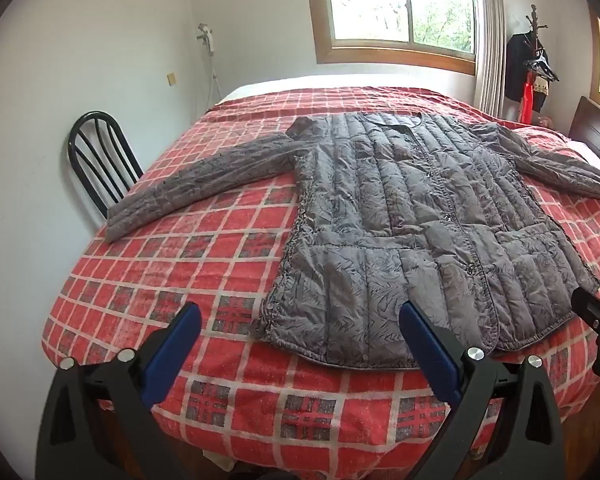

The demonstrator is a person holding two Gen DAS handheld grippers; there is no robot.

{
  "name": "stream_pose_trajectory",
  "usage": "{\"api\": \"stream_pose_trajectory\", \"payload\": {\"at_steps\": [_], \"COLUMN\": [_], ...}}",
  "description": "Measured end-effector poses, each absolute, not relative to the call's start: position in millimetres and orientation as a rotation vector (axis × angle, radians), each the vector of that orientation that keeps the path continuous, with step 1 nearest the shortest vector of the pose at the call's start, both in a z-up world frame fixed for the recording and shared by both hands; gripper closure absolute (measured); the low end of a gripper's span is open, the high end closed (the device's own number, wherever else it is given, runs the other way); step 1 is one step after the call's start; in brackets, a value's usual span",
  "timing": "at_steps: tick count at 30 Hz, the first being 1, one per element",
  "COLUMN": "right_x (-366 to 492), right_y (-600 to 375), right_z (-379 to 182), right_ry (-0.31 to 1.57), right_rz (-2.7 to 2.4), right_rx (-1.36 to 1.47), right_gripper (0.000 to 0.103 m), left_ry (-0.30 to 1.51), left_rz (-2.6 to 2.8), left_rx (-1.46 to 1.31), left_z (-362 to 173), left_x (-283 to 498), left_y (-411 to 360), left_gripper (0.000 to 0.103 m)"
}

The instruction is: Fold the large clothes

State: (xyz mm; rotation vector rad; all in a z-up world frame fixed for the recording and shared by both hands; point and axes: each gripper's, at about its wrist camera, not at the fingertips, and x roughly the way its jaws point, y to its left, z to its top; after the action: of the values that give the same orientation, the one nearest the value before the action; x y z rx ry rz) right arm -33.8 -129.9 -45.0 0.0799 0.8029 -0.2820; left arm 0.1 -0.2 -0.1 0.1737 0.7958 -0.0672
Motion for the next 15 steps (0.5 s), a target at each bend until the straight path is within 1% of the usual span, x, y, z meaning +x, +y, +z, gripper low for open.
{"api": "stream_pose_trajectory", "payload": {"at_steps": [15], "right_x": [-30.8], "right_y": [-127.9], "right_z": [-45.5], "right_ry": [0.804], "right_rz": [-0.282], "right_rx": [0.075], "right_gripper": [0.003], "left_ry": [0.79], "left_rz": [-0.064], "left_rx": [0.169], "left_z": [2.2], "left_x": [-0.1], "left_y": [-2.8], "left_gripper": [0.004]}}
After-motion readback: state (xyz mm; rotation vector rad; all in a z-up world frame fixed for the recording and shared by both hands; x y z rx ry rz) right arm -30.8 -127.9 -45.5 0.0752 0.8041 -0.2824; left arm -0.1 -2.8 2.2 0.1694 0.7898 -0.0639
